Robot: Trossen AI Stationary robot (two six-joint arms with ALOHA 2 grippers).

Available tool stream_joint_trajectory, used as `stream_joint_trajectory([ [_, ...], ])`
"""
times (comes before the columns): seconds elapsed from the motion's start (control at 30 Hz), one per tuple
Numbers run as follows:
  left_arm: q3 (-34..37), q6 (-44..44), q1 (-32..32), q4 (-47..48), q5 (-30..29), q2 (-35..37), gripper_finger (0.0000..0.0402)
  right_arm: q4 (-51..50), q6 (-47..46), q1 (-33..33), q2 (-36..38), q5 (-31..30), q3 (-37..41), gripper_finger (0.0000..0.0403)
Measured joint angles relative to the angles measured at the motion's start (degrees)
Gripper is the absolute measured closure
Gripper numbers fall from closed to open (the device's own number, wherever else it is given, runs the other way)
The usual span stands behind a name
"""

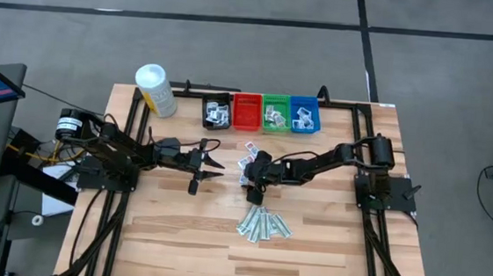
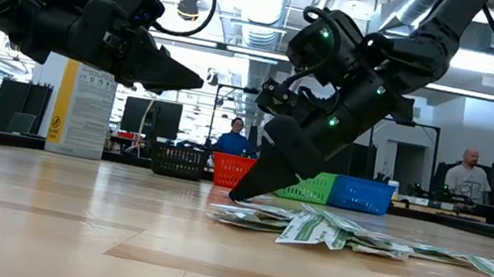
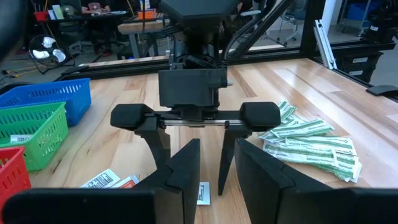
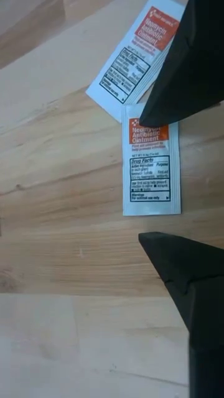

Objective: Pick & Place First Aid Supplies
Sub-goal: Put the orange ointment pack into the green bin

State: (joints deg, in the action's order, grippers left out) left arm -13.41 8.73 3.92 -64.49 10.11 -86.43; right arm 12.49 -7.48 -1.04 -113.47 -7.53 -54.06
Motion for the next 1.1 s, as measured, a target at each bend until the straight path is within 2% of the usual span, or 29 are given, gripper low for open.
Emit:
stream_joint_trajectory([
  [0.8, 0.0, 0.0, 0.0, 0.0, 0.0, 0.0, 0.03, -1.1, -0.1, 0.0, -0.1, 0.1, 0.1, 0.0118],
  [0.9, 0.0, 0.0, 0.0, 0.0, 0.0, 0.0, 0.03, -1.1, -0.1, 0.0, -0.1, 0.0, 0.1, 0.0129],
  [1.1, 0.0, 0.0, 0.0, 0.0, 0.0, 0.0, 0.03, -0.8, -0.1, 0.0, -0.1, 0.1, 0.1, 0.0178],
])
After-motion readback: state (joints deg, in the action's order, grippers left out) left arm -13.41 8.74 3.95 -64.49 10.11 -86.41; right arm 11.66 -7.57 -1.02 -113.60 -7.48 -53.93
